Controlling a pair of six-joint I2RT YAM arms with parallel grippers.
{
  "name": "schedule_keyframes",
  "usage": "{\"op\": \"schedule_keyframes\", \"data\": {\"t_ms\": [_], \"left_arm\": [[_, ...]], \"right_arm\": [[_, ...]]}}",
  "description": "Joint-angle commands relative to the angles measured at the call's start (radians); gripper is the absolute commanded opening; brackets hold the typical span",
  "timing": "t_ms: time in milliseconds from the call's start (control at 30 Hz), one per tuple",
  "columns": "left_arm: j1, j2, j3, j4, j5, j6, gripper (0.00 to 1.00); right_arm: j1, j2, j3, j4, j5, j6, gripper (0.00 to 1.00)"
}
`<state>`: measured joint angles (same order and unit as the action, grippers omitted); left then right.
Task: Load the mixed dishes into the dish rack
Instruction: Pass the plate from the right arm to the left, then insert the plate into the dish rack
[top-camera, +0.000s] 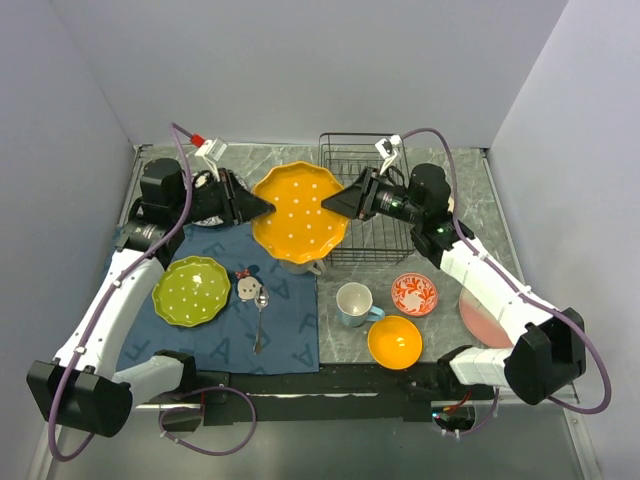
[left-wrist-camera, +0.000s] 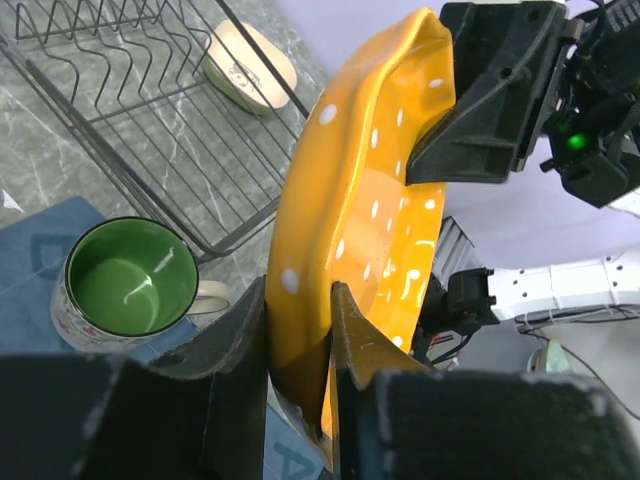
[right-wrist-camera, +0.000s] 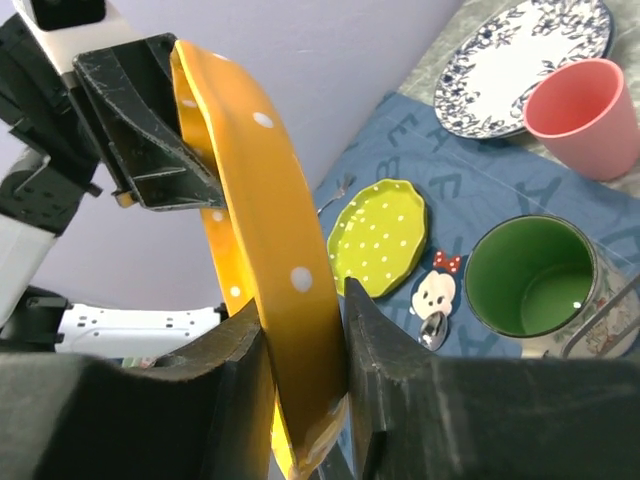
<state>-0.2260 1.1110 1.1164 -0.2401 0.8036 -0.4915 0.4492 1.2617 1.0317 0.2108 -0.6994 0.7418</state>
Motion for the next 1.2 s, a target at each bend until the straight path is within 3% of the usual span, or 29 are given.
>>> {"op": "schedule_keyframes", "data": {"t_ms": [0, 267, 400, 733, 1167], "left_arm": [[-0.035, 0.009, 0.082, -0.021, -0.108, 0.050, 0.01], [-0.062, 0.012, 0.200, -0.030, -0.314, 0.022, 0.01], [-0.084, 0.027, 0.238, -0.024, -0.404, 0.004, 0.01], [-0.214, 0.199, 0.384, -0.048, -0.796, -0.024, 0.01], [-0.421, 0.610, 0.683, -0.067, -1.288, 0.039, 0.01]], "right_arm": [[0.022, -0.028, 0.110, -0.017, 0.141, -0.033, 0.47], [0.020, -0.044, 0.153, -0.169, 0.282, -0.119, 0.88], [0.019, -0.062, 0.160, -0.235, 0.378, -0.151, 1.00], [0.014, -0.139, 0.212, -0.570, 0.826, -0.160, 1.00], [0.017, -0.245, 0.104, -0.668, 0.931, -0.142, 1.00]]}}
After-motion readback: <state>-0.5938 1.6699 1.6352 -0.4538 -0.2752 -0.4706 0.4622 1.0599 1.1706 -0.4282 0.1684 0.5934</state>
